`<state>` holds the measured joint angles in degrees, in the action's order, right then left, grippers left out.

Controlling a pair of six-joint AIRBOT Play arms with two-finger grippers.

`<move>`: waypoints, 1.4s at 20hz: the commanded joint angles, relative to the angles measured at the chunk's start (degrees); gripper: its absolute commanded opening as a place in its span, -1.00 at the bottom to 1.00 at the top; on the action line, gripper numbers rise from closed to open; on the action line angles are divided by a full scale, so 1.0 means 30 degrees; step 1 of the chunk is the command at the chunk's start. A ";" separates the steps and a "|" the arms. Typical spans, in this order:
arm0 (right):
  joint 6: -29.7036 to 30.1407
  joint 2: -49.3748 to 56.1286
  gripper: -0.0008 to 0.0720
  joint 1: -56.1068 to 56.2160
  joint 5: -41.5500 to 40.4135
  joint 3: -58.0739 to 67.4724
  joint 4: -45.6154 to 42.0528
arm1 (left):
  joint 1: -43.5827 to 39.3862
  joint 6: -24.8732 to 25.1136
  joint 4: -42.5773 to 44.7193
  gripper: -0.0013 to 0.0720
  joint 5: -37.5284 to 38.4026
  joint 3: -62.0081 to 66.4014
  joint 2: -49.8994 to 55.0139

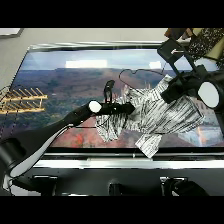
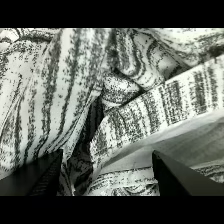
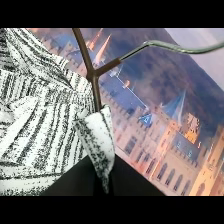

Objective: Fold the clothes and pants, and hang the long-sleeved shirts on hangers.

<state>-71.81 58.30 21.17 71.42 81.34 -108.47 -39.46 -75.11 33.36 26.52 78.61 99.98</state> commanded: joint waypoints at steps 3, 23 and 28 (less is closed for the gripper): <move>-0.0240 -0.0015 -0.90 0.0015 0.0022 0.0000 0.0000 | 0.0226 0.0204 -0.0488 -0.70 0.0670 0.1035 0.1035; -0.0262 -0.0736 -0.90 0.0029 0.3169 0.0000 0.4379 | 0.4095 0.0204 0.0627 -0.92 0.3257 0.6178 0.0357; 0.0517 0.0561 -0.90 0.0029 0.3293 0.0000 0.2273 | 0.4255 0.0189 0.1632 -0.92 0.5399 0.7023 0.0350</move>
<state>-71.99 58.19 21.21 80.88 81.36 -97.58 -27.03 -74.52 36.73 39.51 98.35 101.08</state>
